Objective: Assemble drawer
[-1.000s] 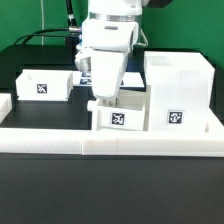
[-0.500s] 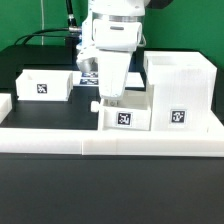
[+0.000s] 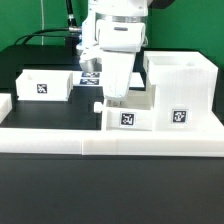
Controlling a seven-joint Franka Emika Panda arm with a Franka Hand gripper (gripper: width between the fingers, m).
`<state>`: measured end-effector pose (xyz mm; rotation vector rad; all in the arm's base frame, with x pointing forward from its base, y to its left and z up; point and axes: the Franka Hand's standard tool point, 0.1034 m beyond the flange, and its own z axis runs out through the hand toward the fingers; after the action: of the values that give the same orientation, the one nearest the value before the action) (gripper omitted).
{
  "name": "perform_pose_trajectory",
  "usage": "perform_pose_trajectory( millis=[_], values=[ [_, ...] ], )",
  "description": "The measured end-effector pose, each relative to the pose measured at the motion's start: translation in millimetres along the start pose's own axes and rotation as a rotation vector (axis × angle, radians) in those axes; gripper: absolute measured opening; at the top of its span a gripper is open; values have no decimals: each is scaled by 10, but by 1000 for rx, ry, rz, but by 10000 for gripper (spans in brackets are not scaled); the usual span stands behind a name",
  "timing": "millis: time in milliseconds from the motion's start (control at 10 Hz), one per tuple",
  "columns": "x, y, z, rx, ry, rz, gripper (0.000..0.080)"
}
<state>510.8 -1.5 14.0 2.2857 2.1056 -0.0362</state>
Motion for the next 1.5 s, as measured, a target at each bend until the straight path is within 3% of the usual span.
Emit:
perform_pose_trajectory(
  millis=[400,700,1500],
  values=[
    [7,-1,0,0,0,3,42],
    [116,-12,-8,12,-5,-32,42],
    [104,3,-16,22,-9,-30,49]
  ],
)
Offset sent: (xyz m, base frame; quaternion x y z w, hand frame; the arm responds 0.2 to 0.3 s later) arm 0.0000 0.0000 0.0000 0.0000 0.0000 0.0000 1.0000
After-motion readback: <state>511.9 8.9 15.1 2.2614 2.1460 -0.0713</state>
